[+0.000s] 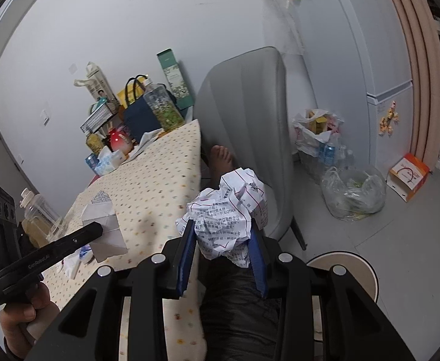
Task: Collect trash
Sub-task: 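Carry the held paper over the wastebasket and open the right gripper, then open the left gripper to drop the white paper scrap into the wastebasket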
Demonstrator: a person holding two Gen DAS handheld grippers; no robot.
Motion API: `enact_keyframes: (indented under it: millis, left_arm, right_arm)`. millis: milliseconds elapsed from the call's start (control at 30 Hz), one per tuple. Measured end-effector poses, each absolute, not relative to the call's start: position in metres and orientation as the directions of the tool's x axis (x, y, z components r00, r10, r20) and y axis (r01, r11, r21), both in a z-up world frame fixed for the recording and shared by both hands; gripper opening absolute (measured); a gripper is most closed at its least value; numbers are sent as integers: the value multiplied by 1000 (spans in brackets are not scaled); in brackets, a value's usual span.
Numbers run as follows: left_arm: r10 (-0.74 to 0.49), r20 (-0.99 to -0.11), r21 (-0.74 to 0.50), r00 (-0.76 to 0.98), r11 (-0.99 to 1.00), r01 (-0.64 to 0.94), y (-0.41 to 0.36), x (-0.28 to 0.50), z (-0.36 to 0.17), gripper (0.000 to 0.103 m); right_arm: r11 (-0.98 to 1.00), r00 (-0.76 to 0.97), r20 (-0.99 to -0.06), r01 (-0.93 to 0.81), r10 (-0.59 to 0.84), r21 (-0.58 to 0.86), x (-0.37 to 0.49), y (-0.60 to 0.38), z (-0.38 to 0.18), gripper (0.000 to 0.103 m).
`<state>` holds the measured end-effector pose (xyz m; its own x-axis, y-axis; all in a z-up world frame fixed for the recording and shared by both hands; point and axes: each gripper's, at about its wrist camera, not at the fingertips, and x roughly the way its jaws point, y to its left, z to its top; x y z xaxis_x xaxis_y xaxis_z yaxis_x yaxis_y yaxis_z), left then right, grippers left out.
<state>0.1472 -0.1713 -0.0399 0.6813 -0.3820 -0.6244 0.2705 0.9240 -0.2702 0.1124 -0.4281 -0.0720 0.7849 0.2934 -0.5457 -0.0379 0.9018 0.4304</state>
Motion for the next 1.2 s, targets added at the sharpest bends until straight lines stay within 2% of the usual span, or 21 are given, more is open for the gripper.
enact_keyframes:
  millis: [367,533,667,733,800,1000,1200]
  left_arm:
    - [-415,-675,-252,610,906,339,-234,168,-60,3]
    - [-425,-698,-245,576,898,366,-259,176,-71,3]
    - [-429,-715,-238,552,892,385,-278,182,-77,3]
    - [-432,-722,-234,540,887,397,-287,184,-80,3]
    - [-436,-729,-232,528,882,409,-297,186,-81,3]
    - [-451,-752,-227,481,862,453,-330,190,-91,3]
    - [-458,-771,-223,442,845,487,-361,190,-100,3]
  right_arm:
    - [886,769,-593,77,239,457,117,-483,-113,35]
    - [874,755,-618,129,219,468,118,-505,-135,39]
    - [864,748,-636,179,192,471,118,-520,-152,69]
    - [856,749,-637,199,181,478,117,-528,-157,72]
    - [846,749,-638,215,178,488,116,-536,-161,82]
    - [830,762,-638,278,116,483,104,-563,-164,95]
    - [809,759,-648,342,63,479,93,-589,-167,96]
